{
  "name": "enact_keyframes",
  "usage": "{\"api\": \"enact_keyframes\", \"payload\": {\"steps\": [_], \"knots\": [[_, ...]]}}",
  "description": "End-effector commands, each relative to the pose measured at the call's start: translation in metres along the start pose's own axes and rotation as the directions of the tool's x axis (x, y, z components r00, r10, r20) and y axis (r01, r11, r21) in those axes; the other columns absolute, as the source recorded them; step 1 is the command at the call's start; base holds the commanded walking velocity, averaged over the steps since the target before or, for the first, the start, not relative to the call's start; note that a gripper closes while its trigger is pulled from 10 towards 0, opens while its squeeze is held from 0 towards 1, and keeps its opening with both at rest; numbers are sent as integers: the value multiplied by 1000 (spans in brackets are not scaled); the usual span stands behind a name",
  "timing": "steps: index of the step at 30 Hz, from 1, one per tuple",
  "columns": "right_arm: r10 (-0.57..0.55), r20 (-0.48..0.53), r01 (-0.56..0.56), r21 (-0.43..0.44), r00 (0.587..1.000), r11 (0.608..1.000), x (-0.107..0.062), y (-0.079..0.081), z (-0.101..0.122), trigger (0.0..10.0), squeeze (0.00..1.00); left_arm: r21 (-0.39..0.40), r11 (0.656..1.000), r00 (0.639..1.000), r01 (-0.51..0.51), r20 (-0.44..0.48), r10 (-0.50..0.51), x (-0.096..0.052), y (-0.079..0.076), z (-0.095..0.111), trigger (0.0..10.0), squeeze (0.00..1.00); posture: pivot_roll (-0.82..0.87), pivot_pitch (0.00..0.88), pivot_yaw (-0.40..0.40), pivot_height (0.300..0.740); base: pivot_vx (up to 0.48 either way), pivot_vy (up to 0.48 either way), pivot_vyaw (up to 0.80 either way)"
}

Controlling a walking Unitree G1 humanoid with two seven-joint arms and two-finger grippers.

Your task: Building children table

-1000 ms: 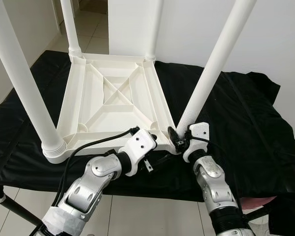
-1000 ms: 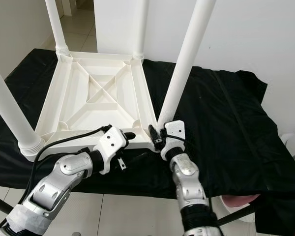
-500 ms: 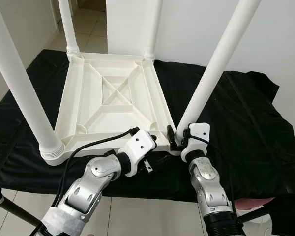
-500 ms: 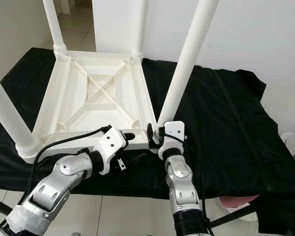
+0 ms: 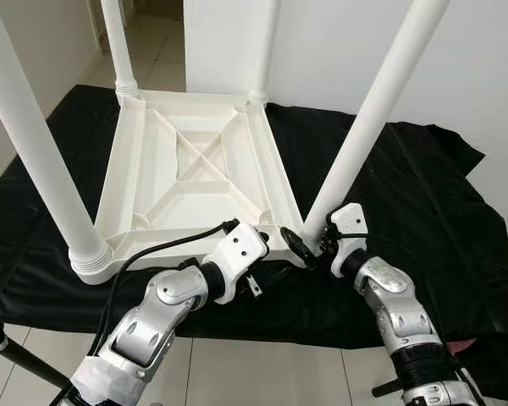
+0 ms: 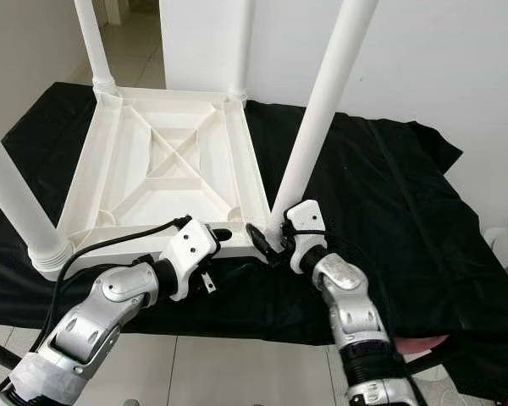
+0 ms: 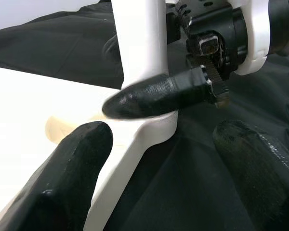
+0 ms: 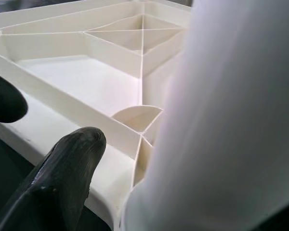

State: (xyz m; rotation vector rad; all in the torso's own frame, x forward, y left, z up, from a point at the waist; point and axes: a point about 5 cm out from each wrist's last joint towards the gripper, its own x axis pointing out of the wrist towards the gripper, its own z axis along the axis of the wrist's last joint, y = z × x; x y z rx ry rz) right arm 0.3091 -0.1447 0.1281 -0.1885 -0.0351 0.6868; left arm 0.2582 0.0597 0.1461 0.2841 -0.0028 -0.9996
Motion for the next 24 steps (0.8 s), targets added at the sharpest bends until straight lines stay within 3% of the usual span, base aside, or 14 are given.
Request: {"api": "enact_keyframes", "payload": {"steps": [1, 9, 10, 11, 12, 13, 14, 24], "knots": [[48, -11, -48, -13, 999, 999, 1, 0, -3, 10000, 0, 2, 1000, 1000, 4, -6, -4, -1, -1, 0, 10000, 0, 6, 0, -90, 740, 0, 0, 0], [139, -58, -142, -50, 989, 989, 7, -4, -8, 10000, 0, 3, 1000, 1000, 3, -3, -3, 1, 0, 0, 10000, 0, 4, 0, -90, 740, 0, 0, 0], [150, -74, -154, -50, 986, 987, 8, -6, -10, 9098, 0, 4, 1000, 1000, 3, -2, -3, 1, 0, 0, 10000, 0, 5, 0, -89, 740, 0, 0, 0], [150, -74, -154, -50, 986, 987, 8, -6, -10, 9098, 0, 4, 1000, 1000, 3, -2, -3, 1, 0, 0, 10000, 0, 5, 0, -89, 740, 0, 0, 0], [160, -89, -165, -48, 983, 985, 8, -7, -14, 4000, 0, 4, 1000, 1000, 2, -2, -2, 1, 0, 0, 10000, 0, 6, 0, -88, 740, 0, 0, 0], [160, -89, -165, -48, 983, 985, 8, -7, -14, 4000, 0, 4, 1000, 1000, 2, -2, -2, 1, 0, 0, 10000, 0, 6, 0, -88, 740, 0, 0, 0], [163, -100, -168, -44, 982, 985, 8, -8, -16, 0, 0, 5, 1000, 1000, 2, -2, -2, 1, 0, 1, 10000, 0, 11, 0, -90, 740, 0, 0, 0], [174, -110, -178, -26, 979, 984, 3, -11, -25, 0, 0, 7, 1000, 1000, -2, -6, 3, -1, 1, 0, 10000, 0, 14, 0, -88, 740, 0, 0, 0]]}}
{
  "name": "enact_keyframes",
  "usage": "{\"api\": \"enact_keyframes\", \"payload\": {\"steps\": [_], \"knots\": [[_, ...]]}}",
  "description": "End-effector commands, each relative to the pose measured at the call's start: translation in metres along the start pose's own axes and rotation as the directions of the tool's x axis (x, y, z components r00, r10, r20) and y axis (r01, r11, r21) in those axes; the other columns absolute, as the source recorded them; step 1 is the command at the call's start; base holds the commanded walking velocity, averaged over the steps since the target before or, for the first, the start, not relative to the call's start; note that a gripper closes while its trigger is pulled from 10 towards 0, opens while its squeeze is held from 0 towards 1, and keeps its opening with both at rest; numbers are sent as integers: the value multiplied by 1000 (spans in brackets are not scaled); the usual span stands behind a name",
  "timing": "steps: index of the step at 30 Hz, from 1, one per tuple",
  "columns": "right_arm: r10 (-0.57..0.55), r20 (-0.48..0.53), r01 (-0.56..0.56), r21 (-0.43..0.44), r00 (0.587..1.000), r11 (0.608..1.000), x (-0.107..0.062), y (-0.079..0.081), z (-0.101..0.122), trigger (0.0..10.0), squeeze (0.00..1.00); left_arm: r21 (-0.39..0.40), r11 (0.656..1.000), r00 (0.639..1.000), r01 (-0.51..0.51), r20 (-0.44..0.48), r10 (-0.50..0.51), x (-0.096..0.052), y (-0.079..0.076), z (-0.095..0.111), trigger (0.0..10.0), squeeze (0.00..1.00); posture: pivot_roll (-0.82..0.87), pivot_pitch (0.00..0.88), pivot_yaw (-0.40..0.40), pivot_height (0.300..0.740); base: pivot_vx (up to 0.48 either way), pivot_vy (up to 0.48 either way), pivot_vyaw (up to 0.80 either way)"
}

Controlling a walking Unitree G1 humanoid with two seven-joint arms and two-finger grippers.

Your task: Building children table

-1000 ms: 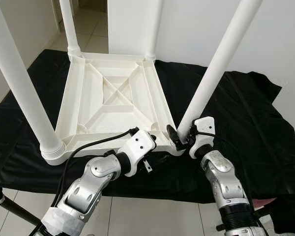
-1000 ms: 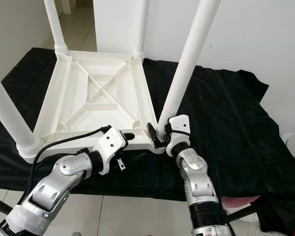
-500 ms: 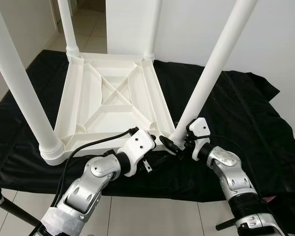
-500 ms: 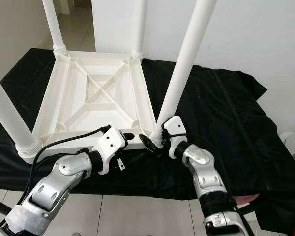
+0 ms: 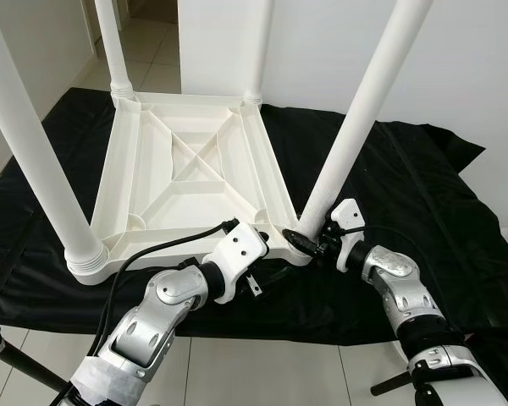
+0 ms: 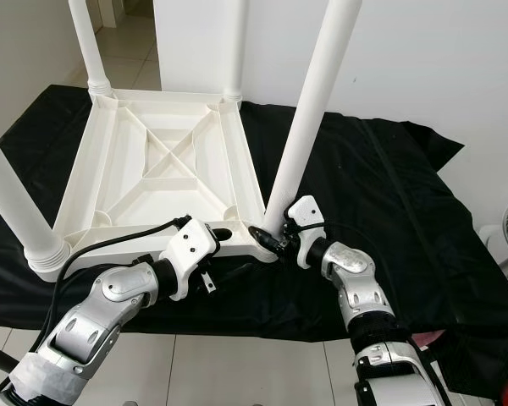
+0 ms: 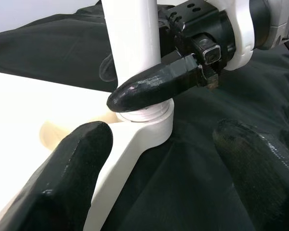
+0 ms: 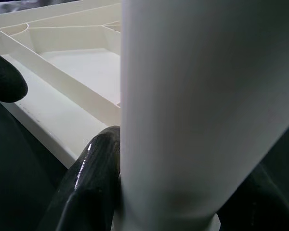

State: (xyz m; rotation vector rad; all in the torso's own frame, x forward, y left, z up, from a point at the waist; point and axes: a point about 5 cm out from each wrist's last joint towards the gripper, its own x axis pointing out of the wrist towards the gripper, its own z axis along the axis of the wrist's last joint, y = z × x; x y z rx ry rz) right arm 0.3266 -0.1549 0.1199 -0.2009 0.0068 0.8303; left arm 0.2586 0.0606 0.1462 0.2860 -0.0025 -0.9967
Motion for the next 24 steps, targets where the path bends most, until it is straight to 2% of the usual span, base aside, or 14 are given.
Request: {"api": "enact_keyframes", "payload": {"steps": [1, 2, 3, 6, 9, 14, 16, 19, 21, 22, 24], "knots": [[12, -80, -15, -36, 997, 999, -4, 6, -14, 4784, 0, 6, 1000, 1000, 1, -5, -1, -1, 0, 0, 10000, 0, 13, 0, -89, 740, 0, 0, 0], [12, -80, -15, -36, 997, 999, -4, 6, -14, 4784, 0, 6, 1000, 1000, 1, -5, -1, -1, 0, 0, 10000, 0, 13, 0, -89, 740, 0, 0, 0], [-13, -73, 12, -23, 997, 1000, -4, 4, -14, 10000, 0, 7, 1000, 1000, 3, -5, -3, 0, -1, 0, 10000, 0, 12, 0, -90, 740, 0, 0, 0], [-54, -65, 53, -18, 996, 998, -5, 3, -14, 10000, 0, 6, 1000, 1000, 3, -5, -3, 0, -1, 0, 10000, 0, 12, 0, -92, 740, 0, 0, 0], [-165, -53, 165, -1, 985, 986, -8, 1, -14, 10000, 0, 5, 1000, 1000, 5, -5, -5, 0, -2, -1, 10000, 0, 10, 0, -96, 740, 0, 0, 0], [-243, -33, 244, 14, 969, 970, -9, 2, -13, 10000, 0, 7, 1000, 1000, 4, -4, -4, 1, -2, -1, 10000, 0, 8, 0, -98, 740, 0, 0, 0], [-334, -21, 335, 42, 942, 941, -12, 4, -13, 10000, 0, 7, 1000, 1000, 4, -3, -4, 1, -2, -1, 10000, 0, 6, 0, -102, 740, 0, 0, 0], [-389, -7, 388, 58, 921, 920, -13, 15, -12, 10000, 0, 7, 1000, 1000, 6, -3, -6, 2, -3, -1, 10000, 0, 2, 0, -101, 740, 0, 0, 0], [-467, -7, 466, 86, 884, 881, -16, 21, -12, 10000, 0, 9, 1000, 1000, 7, -4, -7, 2, -2, -2, 10000, 0, -3, 0, -100, 740, 0, 0, 0], [-467, -7, 466, 86, 884, 881, -16, 21, -12, 10000, 0, 9, 1000, 1000, 7, -4, -7, 2, -2, -2, 10000, 0, -3, 0, -100, 740, 0, 0, 0], [-541, -18, 540, 83, 841, 837, -19, 27, -14, 10000, 0, 10, 1000, 1000, 4, -6, -4, 3, -2, -3, 10000, 0, -7, 0, -98, 740, 0, 0, 0]]}}
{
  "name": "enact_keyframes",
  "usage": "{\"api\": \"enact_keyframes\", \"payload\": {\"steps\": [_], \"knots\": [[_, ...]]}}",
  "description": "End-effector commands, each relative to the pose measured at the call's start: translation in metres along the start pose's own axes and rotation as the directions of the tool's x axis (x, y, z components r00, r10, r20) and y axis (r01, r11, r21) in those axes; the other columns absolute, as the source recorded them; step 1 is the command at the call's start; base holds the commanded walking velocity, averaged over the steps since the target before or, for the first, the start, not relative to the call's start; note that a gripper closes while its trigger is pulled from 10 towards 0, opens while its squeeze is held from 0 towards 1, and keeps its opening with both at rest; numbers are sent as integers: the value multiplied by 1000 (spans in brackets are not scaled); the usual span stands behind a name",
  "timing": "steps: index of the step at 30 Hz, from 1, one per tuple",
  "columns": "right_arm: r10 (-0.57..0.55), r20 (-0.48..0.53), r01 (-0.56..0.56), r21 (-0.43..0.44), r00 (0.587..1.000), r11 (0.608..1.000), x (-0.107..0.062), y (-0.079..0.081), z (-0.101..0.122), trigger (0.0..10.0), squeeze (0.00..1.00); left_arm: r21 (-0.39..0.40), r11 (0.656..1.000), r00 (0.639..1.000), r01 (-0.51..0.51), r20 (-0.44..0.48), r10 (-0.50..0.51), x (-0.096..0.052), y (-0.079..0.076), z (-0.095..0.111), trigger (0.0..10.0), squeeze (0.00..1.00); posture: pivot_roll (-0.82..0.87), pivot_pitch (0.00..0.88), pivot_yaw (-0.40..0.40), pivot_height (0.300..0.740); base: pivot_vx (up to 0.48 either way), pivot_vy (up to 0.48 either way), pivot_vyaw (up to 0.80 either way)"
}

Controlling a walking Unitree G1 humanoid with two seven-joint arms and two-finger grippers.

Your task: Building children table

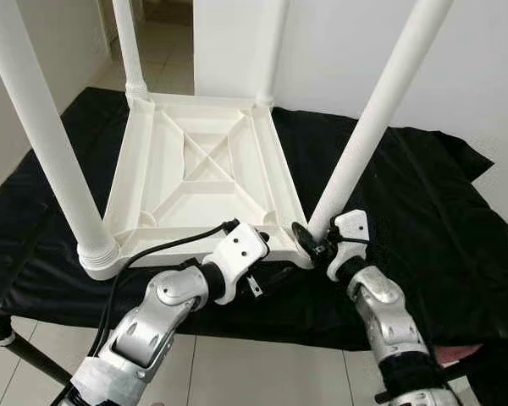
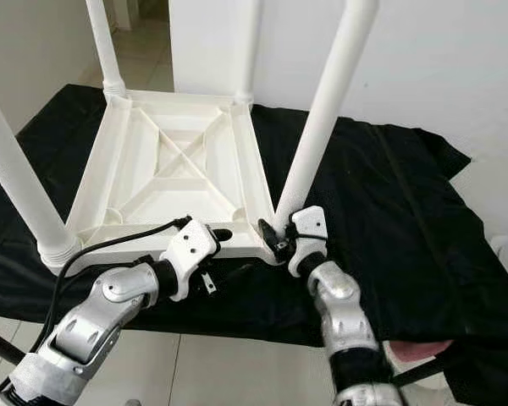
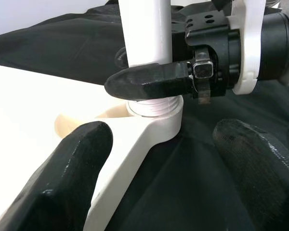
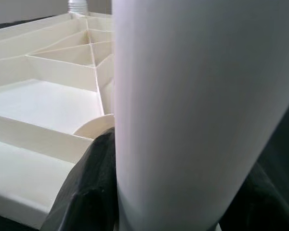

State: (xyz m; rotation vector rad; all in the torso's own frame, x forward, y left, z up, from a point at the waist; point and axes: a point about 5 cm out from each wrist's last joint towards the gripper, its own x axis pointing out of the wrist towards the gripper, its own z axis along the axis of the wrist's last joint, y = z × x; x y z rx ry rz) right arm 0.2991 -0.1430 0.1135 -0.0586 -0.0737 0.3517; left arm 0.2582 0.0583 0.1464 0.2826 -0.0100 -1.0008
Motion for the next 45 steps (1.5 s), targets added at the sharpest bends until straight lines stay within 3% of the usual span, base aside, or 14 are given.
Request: {"api": "enact_keyframes", "payload": {"steps": [1, 4, 5, 6, 7, 17, 18, 19, 20, 29, 41, 42, 44, 45], "knots": [[-111, -62, 109, -44, 992, 993, -11, -4, -12, 10000, 0, 11, 1000, 1000, -2, -16, 2, 2, 0, -4, 10000, 0, -8, 0, -99, 740, 0, 0, 0], [-141, -63, 140, -27, 988, 990, -16, 4, -14, 10000, 0, 14, 999, 999, -30, -21, 30, 4, 4, -4, 10000, 0, -8, 0, -98, 740, 0, 0, 0], [-148, -61, 147, -20, 987, 989, -16, 6, -15, 10000, 227, 15, 999, 999, -44, -25, 45, 4, 6, -5, 10000, 0, -8, 0, -98, 740, 0, 0, 0], [-148, -61, 147, -20, 987, 989, -16, 6, -15, 10000, 227, 15, 999, 999, -44, -25, 45, 4, 6, -5, 10000, 0, -8, 0, -98, 740, 0, 0, 0], [-158, -58, 159, 6, 986, 987, -16, 7, -15, 10000, 1000, 19, 998, 998, -58, -33, 59, 4, 9, -6, 10000, 0, -5, 0, -100, 740, 0, 0, 0], [-198, -34, 200, 32, 980, 979, -13, 10, -5, 10000, 1000, 26, 996, 993, -85, -78, 87, 6, 20, -12, 10000, 0, -3, 0, -99, 740, 0, 0, 0], [-199, -25, 200, 35, 980, 979, -15, 10, -3, 10000, 831, 28, 995, 991, -93, -96, 95, 7, 22, -14, 10000, 0, -4, 0, -99, 740, 0, 0, 0], [-202, -9, 202, 33, 979, 979, -16, 9, 0, 10000, 122, 30, 995, 989, -95, -113, 98, 7, 23, -17, 10000, 0, -8, 0, -97, 740, 0, 0, 0], [-197, 9, 196, 58, 980, 979, -18, 9, 2, 10000, 0, 32, 995, 987, -94, -130, 97, 8, 24, -19, 10000, 0, -8, 0, -97, 740, 0, 0, 0], [-232, 133, 212, 149, 964, 966, -33, -3, 19, 10000, 0, 45, 985, 948, -165, -268, 171, 10, 42, -37, 10000, 0, -26, 3, -83, 740, 0, 0, 0], [-299, 118, 279, 160, 947, 947, -48, -8, 18, 10000, 0, 67, 962, 890, -263, -368, 269, 8, 64, -49, 10000, 0, -56, 13, -56, 740, 0, 0, 0], [-301, 118, 281, 161, 946, 946, -49, -8, 18, 10000, 0, 56, 960, 886, -275, -373, 276, 8, 65, -50, 8235, 0, -59, 13, -52, 740, 0, 0, 0], [-304, 119, 283, 166, 945, 945, -50, -8, 18, 10000, 0, 36, 951, 877, -308, -376, 298, 8, 68, -50, 627, 0, -60, 17, -49, 740, 0, 0, 0], [-304, 119, 283, 166, 945, 945, -50, -8, 18, 10000, 0, 36, 951, 877, -308, -376, 298, 8, 68, -50, 627, 0, -60, 17, -49, 740, 0, 0, 0]]}}
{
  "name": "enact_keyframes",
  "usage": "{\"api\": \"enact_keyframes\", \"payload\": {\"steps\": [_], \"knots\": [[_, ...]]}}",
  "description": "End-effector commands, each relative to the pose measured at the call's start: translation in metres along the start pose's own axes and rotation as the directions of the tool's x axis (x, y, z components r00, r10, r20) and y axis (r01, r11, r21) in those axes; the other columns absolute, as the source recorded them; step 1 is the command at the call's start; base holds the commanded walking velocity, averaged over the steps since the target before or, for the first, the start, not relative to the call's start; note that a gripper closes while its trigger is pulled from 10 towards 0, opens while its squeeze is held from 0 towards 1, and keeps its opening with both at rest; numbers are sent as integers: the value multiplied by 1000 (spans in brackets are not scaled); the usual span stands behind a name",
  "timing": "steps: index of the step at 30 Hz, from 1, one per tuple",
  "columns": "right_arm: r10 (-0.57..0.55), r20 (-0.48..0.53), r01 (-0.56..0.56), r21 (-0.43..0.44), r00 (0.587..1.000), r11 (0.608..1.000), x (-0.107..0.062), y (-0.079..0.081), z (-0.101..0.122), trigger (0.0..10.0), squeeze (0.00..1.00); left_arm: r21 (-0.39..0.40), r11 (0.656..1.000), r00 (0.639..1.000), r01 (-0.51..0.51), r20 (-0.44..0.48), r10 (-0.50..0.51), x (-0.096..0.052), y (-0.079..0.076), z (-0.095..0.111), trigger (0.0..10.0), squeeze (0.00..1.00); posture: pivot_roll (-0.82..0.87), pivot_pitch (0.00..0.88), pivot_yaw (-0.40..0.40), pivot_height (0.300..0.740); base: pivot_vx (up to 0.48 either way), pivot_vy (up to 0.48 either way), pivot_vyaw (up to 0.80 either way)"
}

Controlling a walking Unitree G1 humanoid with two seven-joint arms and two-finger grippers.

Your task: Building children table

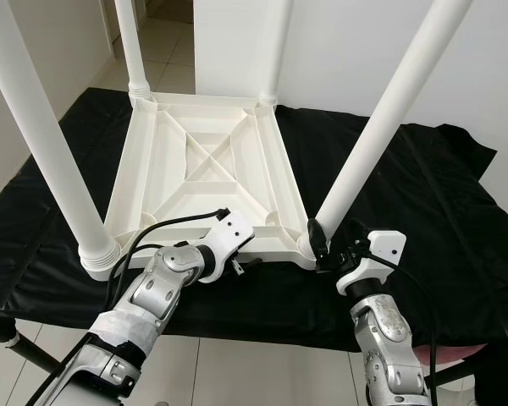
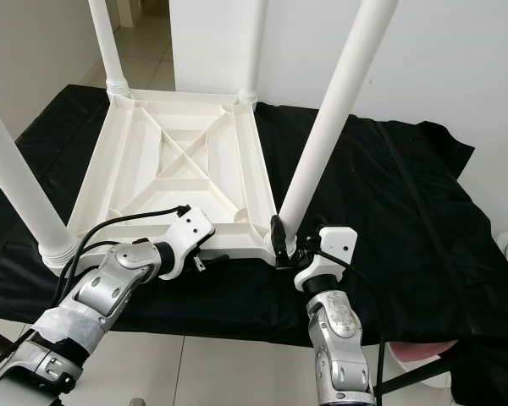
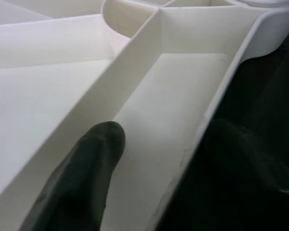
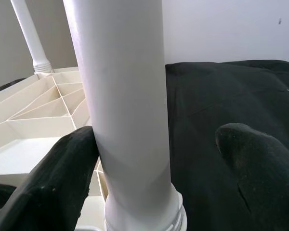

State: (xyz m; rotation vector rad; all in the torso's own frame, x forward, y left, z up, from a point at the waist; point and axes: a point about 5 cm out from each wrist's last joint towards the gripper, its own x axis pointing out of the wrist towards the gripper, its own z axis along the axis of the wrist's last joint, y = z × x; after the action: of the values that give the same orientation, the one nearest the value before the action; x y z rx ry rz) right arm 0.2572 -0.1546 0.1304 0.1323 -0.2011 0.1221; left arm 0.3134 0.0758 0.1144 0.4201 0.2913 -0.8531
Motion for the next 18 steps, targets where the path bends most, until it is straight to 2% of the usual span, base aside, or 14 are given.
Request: {"api": "enact_keyframes", "payload": {"steps": [1, 3, 5, 13, 18], "knots": [[-61, -1, 61, -15, 998, 998, -5, -12, 1, 10000, 0, -28, 974, 974, -223, -58, 221, -6, 22, -10, 627, 0, -59, 18, -49, 740, 0, 0, 0], [-61, -1, 61, -15, 998, 998, -5, -12, 1, 10000, 0, -28, 974, 974, -223, -58, 221, -6, 22, -10, 627, 0, -59, 18, -49, 740, 0, 0, 0], [-62, -1, 62, -14, 998, 998, -6, -12, 1, 10000, 0, -30, 972, 972, -231, -60, 229, -6, 23, -10, 0, 0, -57, 19, -48, 740, 0, 0, 0], [-64, -4, 64, -16, 998, 998, -7, -11, 2, 10000, 0, -39, 956, 955, -290, -69, 287, -9, 29, -9, 0, 0, -58, 23, -49, 740, 0, 0, 0], [-70, -7, 70, -23, 997, 997, -9, -13, 2, 10000, 0, -74, 940, 941, -334, -80, 328, -17, 31, -14, 0, 0, -59, 28, -49, 740, 0, 0, 0]]}}
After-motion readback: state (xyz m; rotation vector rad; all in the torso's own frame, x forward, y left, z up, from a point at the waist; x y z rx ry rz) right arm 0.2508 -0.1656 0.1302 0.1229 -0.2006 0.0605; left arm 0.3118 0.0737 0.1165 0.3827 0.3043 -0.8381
